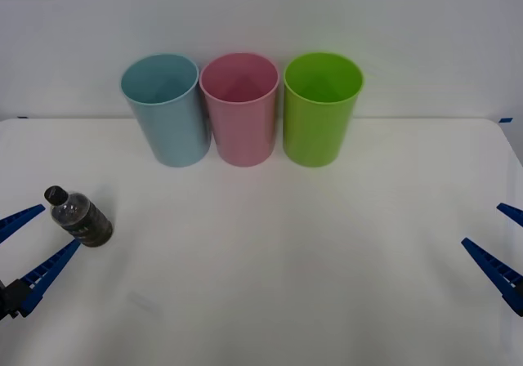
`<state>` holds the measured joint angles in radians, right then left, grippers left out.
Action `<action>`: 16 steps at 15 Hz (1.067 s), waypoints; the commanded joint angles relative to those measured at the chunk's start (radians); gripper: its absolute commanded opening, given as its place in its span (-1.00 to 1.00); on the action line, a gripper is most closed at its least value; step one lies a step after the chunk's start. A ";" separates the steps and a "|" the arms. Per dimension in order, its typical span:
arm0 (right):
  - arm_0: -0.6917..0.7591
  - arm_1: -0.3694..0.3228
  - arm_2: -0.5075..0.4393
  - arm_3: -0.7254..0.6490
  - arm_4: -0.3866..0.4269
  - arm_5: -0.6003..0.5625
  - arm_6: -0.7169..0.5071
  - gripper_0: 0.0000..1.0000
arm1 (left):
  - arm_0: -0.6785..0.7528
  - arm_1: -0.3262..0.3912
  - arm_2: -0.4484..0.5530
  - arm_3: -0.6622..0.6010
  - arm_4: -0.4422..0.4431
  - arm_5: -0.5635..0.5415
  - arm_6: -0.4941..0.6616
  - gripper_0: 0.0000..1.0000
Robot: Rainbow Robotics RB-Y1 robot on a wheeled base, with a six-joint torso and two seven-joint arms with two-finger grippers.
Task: Grasp the object on the table and drop it into the matching bin: aluminum can to the light blue bin, PET bottle to the pink bin.
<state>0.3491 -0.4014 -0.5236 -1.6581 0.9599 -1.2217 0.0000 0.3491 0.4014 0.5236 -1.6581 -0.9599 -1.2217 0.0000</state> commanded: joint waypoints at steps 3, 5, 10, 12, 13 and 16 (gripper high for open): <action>0.000 0.000 0.000 0.000 0.000 0.000 0.000 1.00 | 0.019 -0.027 -0.030 -0.008 -0.011 -0.002 -0.002 1.00; 0.000 0.000 0.000 0.000 0.000 0.000 0.000 1.00 | 0.038 -0.027 -0.033 -0.035 -0.006 0.005 0.003 1.00; 0.000 0.000 0.000 0.000 0.000 0.000 0.000 1.00 | 0.085 -0.023 -0.002 -0.034 0.009 0.034 -0.012 1.00; 0.000 0.000 0.000 0.000 0.000 0.000 0.000 1.00 | 0.107 -0.024 0.027 -0.035 0.009 0.048 -0.020 1.00; 0.000 0.000 0.000 0.000 0.000 0.000 0.000 1.00 | 0.117 -0.024 0.039 -0.034 0.009 0.064 -0.021 1.00; 0.000 0.000 0.000 0.000 0.000 0.000 0.000 1.00 | 0.131 -0.024 0.041 -0.034 0.007 0.142 -0.032 1.00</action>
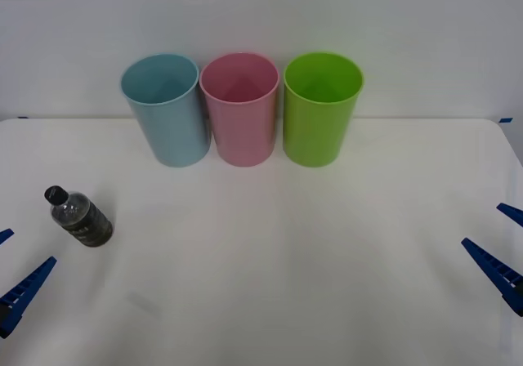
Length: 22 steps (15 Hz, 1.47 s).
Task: Grasp the object on the table and drop it into the matching bin: aluminum can to the light blue bin, PET bottle to the pink bin.
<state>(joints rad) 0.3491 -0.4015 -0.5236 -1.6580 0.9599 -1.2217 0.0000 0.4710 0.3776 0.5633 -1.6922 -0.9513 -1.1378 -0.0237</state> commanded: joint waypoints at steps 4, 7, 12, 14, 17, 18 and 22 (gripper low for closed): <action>0.000 0.000 0.000 0.000 0.000 0.000 0.000 1.00 | 0.011 0.000 -0.023 0.000 -0.049 0.179 -0.019 1.00; 0.000 0.000 0.000 0.000 0.000 0.000 0.000 1.00 | -0.011 0.000 -0.039 0.011 -0.107 0.243 -0.013 1.00; 0.000 0.000 0.000 0.000 0.000 0.000 0.000 1.00 | -0.137 0.012 -0.048 0.184 -0.161 0.245 -0.021 1.00; 0.000 0.000 0.000 0.000 0.000 0.000 0.000 1.00 | -0.157 0.021 -0.068 0.217 -0.170 0.251 -0.024 1.00; 0.000 0.000 0.000 0.000 0.000 0.000 0.000 1.00 | -0.172 0.021 -0.088 0.233 -0.199 0.271 -0.025 1.00; 0.000 0.000 0.000 0.000 0.000 0.000 0.000 1.00 | -0.178 0.021 -0.094 0.246 -0.198 0.279 -0.028 1.00; 0.000 0.000 0.000 0.000 0.000 0.000 0.000 1.00 | -0.232 0.021 -0.123 0.330 -0.176 0.294 -0.062 1.00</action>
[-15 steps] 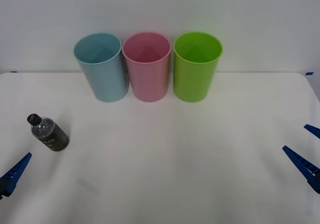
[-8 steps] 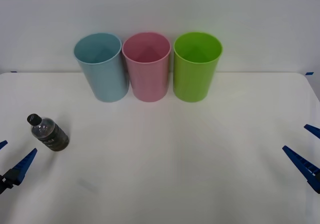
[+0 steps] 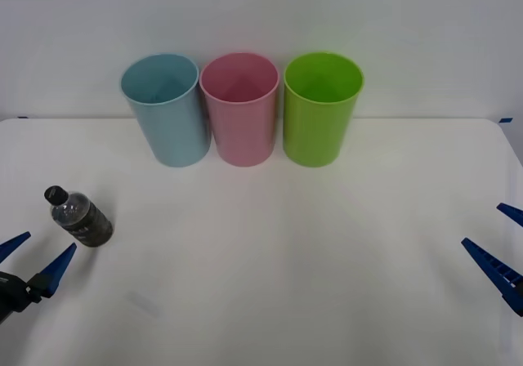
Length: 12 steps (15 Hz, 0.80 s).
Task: Grasp the object on the table and drop it into the matching bin: aluminum can to the light blue bin, PET bottle to the pink bin.
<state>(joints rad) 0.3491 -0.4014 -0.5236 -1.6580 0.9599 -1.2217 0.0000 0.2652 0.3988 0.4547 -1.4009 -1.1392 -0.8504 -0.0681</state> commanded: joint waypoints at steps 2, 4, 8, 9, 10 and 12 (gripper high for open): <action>0.000 0.000 0.000 0.000 0.000 0.000 0.000 1.00 | -0.035 -0.001 -0.036 0.048 0.023 0.019 -0.030 1.00; 0.000 0.000 0.000 0.000 0.000 0.000 0.000 1.00 | -0.040 0.000 -0.073 0.048 0.049 0.050 -0.042 1.00; 0.000 0.000 0.000 0.000 0.000 0.000 0.000 1.00 | -0.061 -0.006 -0.114 0.048 0.081 0.100 -0.070 1.00; 0.000 0.000 0.000 0.000 0.000 0.000 0.000 1.00 | -0.069 -0.015 -0.114 0.048 0.081 0.113 -0.075 1.00; 0.000 0.000 0.000 0.000 0.000 0.000 0.000 1.00 | -0.076 -0.021 -0.119 0.049 0.081 0.123 -0.078 1.00; 0.000 0.000 0.000 0.000 0.000 0.000 0.000 1.00 | -0.092 -0.029 -0.126 0.052 0.079 0.145 -0.085 1.00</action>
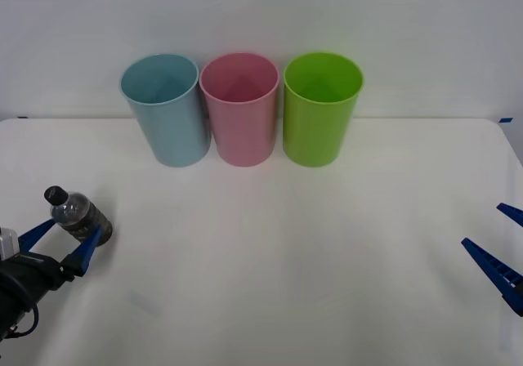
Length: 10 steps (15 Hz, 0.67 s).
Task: Grasp the object on the table and drop it into the matching bin: aluminum can to the light blue bin, PET bottle to the pink bin.
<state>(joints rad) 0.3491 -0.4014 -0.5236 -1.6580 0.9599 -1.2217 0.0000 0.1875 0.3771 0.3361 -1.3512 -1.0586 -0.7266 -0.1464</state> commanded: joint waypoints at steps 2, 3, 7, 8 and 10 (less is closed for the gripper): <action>0.000 0.000 0.000 0.000 0.000 0.000 0.000 1.00 | -0.026 -0.007 -0.025 0.003 -0.008 0.050 -0.007 1.00; 0.000 0.000 0.000 0.000 0.000 0.000 0.000 1.00 | -0.034 -0.007 -0.034 0.006 -0.008 0.058 -0.007 1.00; 0.000 0.000 0.000 0.000 0.000 0.000 0.000 1.00 | -0.088 -0.007 -0.046 0.063 -0.008 0.061 -0.025 1.00; 0.000 0.000 0.000 0.000 0.000 0.000 0.000 1.00 | -0.094 -0.007 -0.048 0.067 -0.008 0.061 -0.028 1.00; 0.000 0.000 0.000 0.000 0.000 0.000 0.000 1.00 | -0.111 -0.007 -0.048 0.087 -0.009 0.061 -0.035 1.00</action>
<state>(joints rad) 0.3491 -0.4014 -0.5236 -1.6580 0.9599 -1.2217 0.0000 0.0842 0.3697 0.2884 -1.2736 -1.0662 -0.6656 -0.1774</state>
